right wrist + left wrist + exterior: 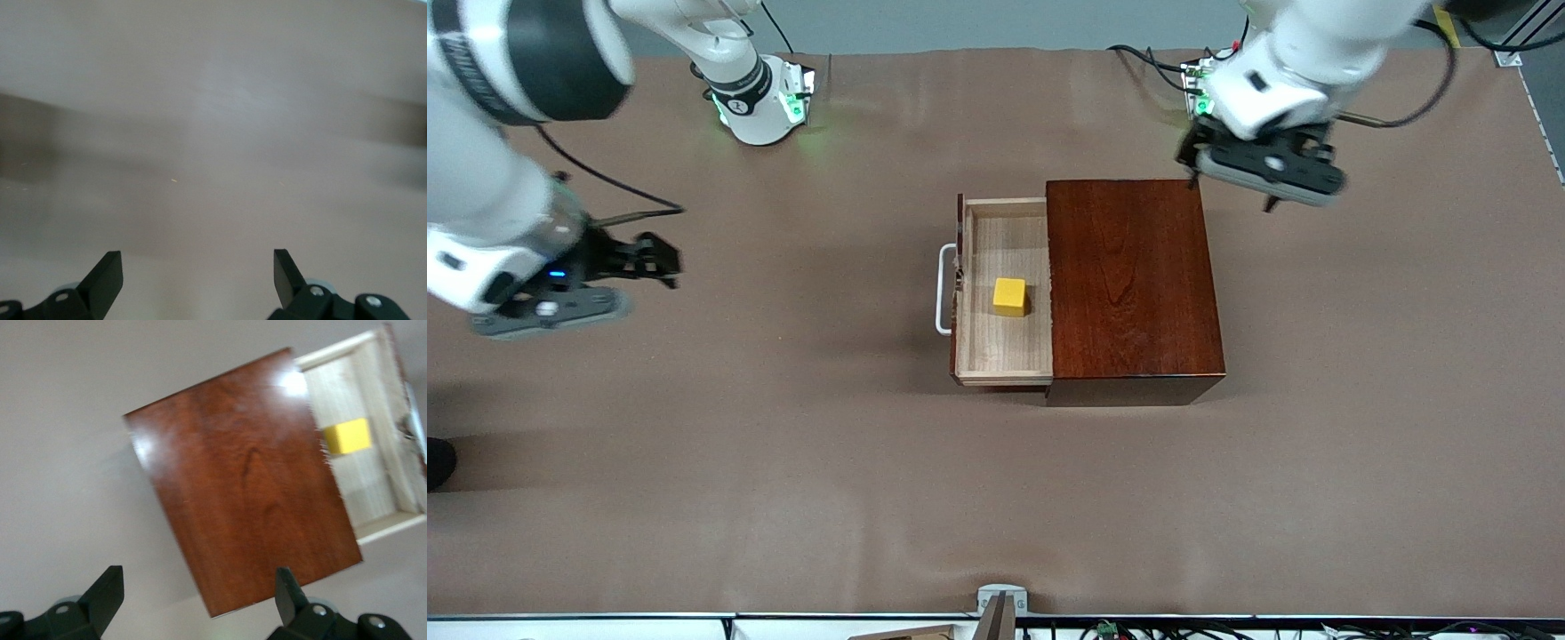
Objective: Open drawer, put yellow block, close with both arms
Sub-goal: 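Move the left gripper down to the drawer front beside the handle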
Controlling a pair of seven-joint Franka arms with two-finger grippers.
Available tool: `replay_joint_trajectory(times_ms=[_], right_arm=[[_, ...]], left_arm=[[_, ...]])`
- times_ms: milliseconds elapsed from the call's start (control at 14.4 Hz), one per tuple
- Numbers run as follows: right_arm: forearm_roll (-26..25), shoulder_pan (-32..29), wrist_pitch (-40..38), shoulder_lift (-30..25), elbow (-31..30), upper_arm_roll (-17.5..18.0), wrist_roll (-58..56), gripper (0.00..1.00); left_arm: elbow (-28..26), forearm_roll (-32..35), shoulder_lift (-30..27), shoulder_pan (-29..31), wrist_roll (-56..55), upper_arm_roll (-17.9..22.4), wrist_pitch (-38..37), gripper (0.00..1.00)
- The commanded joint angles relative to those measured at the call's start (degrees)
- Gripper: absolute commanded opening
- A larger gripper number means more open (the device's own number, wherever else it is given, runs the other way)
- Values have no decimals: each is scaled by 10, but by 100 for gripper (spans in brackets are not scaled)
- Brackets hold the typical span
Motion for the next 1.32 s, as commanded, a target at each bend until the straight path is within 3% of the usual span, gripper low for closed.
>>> replay_joint_trajectory(times_ms=[0,278,417,834,1043,1252], right_arm=[[12,1,-10,-47,-26,-27,55,100],[23,-23,-11,-93,-69,-29,79,100],[78,-68,-5,-123,-110,-29,77,100],[75,-57,-7,-161,-122,-30,77,100],[74,-54,-3,-156,-120,-30,70,100],[73,-58,0,-154,-114,-30,70,100]], left_arm=[[19,-6,22,4,19,-64,37,100],[103,-1,148,0,57,-167,62,100],[146,15,221,-40,127,-175,86,100],[167,134,362,-139,175,-159,277,100],[194,200,420,-195,203,-122,286,100],[202,206,443,-249,292,-63,305,100]])
